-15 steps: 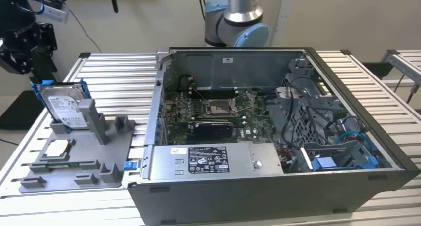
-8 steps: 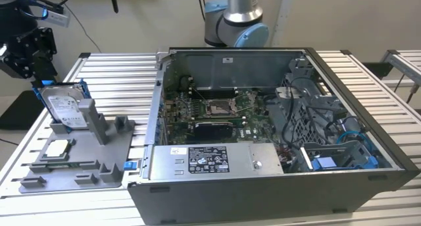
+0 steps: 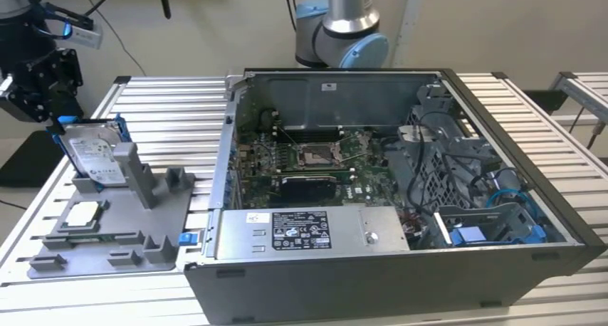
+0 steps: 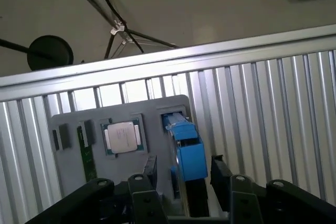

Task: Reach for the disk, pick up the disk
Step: 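Pick up the disk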

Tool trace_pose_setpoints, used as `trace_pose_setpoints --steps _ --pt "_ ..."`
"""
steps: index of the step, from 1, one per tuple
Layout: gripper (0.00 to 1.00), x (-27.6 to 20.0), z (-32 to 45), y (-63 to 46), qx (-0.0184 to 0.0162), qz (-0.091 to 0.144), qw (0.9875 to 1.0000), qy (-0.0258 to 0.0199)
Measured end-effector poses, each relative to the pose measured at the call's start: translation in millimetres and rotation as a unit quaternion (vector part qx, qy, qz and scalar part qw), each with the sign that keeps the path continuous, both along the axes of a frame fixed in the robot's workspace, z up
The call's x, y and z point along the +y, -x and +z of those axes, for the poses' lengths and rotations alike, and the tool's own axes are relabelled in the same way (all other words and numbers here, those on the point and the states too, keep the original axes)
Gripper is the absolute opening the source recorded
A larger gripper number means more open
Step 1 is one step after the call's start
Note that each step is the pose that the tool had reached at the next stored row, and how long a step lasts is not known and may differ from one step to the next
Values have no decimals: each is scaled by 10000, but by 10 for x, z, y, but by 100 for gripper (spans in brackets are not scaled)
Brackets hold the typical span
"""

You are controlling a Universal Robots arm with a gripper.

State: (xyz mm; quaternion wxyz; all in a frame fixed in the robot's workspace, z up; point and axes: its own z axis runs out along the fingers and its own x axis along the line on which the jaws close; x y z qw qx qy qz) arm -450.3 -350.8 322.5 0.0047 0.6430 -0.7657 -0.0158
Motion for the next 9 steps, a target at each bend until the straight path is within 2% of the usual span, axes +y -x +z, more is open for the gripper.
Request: trace_pose_setpoints --steps 9 --pt "100 -7 -165 -2 0 49 10000 0"
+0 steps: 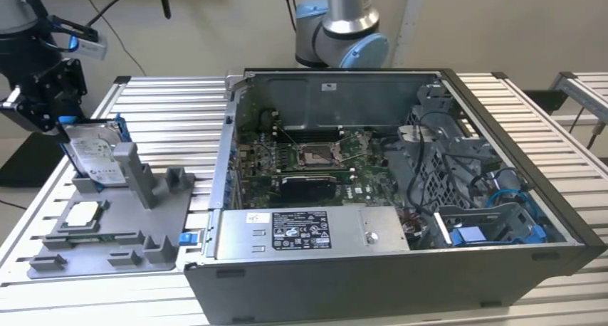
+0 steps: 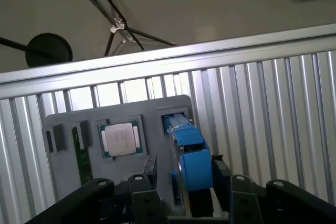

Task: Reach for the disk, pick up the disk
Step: 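Pick up the disk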

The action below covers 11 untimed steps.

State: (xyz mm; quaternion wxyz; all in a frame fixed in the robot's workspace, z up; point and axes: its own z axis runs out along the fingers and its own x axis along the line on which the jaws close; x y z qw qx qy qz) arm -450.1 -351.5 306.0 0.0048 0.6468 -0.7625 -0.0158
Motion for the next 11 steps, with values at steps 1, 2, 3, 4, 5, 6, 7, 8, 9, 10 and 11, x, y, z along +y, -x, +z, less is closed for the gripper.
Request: trace_pose_setpoints --steps 1,2,3,4,5,6,7,8,9,10,11 --pt "100 0 -18 0 0 5 10000 0" --pt "100 0 -37 0 0 10 10000 0" --pt "100 0 -55 0 0 15 10000 0" --pt "100 0 -73 0 0 19 10000 0" --pt "100 0 -91 -1 0 25 10000 0" --pt "100 0 -108 -1 0 30 10000 0" --pt "100 0 -124 -1 0 35 10000 0" --pt "100 0 -142 -1 0 41 10000 0" --pt "100 0 -158 -1 0 48 10000 0" --pt "100 0 -171 -1 0 57 10000 0" --pt "100 0 -185 -1 0 68 10000 0"
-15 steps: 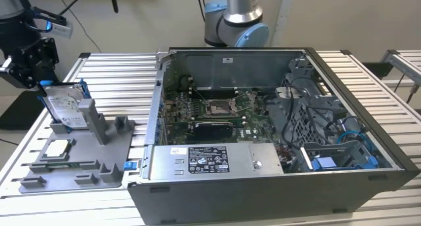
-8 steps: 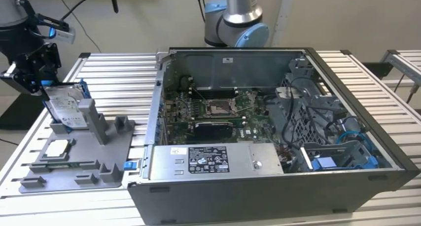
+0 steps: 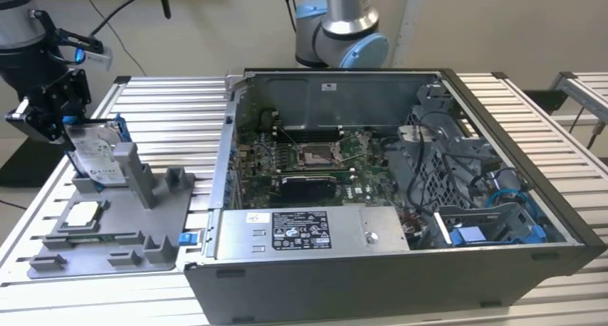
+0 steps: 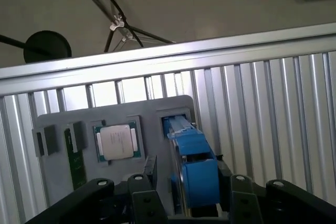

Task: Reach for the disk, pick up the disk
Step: 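Pick up the disk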

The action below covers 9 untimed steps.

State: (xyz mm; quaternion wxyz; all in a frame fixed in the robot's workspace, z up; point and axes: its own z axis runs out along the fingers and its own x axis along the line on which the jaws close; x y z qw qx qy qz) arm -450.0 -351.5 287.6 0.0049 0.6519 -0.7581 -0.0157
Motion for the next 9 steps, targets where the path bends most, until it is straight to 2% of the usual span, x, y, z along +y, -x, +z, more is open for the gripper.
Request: trace_pose_setpoints --steps 9 --pt "100 0 -93 1 1 71 10000 0"
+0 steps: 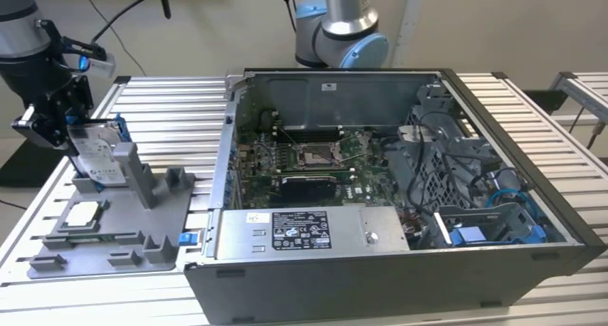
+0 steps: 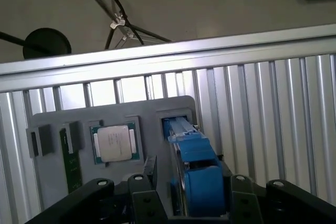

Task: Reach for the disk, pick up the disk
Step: 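Pick up the disk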

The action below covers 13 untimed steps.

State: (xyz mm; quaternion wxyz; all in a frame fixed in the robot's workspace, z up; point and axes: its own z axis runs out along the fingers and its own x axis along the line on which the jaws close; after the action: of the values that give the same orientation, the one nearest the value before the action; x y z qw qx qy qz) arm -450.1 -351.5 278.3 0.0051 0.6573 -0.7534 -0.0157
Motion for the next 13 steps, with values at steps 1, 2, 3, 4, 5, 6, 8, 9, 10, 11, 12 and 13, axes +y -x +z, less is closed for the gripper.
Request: trace_pose_setpoints --steps 1,2,3,4,5,6,8,9,10,11,12,13 --pt "100 0 0 0 1 0 10000 0" --pt "100 0 -1 0 1 0 10000 0" --pt "100 0 -10 0 -3 1 10000 -1" --pt "100 0 -21 -1 -6 5 10000 -1" --pt "100 0 -36 -1 -16 11 10000 -1" --pt "100 0 -49 0 -27 19 10000 -1" --pt "100 0 -67 0 -36 62 10000 -1" --pt "100 0 -71 3 -36 116 9999 -1" --pt "100 0 -74 3 -36 197 9998 -1" --pt "100 0 -78 3 -36 291 9996 -1" --pt "100 0 -84 4 -37 373 9993 -2" --pt "100 0 -90 4 -38 452 9990 -2"
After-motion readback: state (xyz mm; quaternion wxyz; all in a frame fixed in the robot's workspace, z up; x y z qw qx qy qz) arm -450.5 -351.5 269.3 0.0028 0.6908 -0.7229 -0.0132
